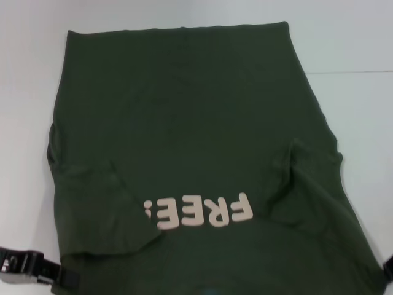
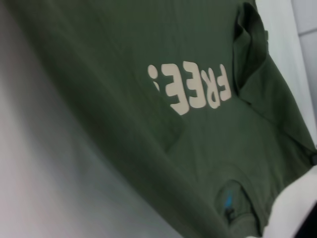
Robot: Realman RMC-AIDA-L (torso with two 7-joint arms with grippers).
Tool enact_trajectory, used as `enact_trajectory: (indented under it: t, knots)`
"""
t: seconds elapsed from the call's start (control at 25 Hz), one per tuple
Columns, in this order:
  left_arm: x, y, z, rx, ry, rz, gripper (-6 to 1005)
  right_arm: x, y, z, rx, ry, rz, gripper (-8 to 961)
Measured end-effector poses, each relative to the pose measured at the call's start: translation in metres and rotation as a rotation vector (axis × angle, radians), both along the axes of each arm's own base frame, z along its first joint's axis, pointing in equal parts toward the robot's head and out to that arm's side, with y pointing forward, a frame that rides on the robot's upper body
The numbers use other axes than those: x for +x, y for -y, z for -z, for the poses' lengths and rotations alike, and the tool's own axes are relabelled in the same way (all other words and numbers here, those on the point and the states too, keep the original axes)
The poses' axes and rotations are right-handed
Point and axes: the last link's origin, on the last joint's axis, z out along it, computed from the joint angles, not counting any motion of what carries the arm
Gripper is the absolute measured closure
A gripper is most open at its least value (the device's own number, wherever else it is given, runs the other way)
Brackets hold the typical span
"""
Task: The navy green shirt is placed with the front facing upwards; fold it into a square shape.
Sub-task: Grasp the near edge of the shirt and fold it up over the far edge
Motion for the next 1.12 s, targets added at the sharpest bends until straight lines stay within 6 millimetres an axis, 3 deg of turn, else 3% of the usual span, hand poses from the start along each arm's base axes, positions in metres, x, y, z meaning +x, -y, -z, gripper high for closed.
enact_trajectory:
  t: [0.24,0.72,1.12]
  knots:
    - [0.002,0.012,0.002,-0.062,0.035,-0.01,963,0.002,0.012,0.009,-0.094,-0.02,-0.007,919]
    - [-0.004,0.022,0.001,-0.137,-0.012,-0.062,955,0.001,0.024,0.009,-0.198,-0.023,-0.002,919]
    - [0.011,-0.001,-0.012,-0.011,0.075,0.004,948,-0.011,0.009,0.005,-0.109,-0.122,-0.059,918]
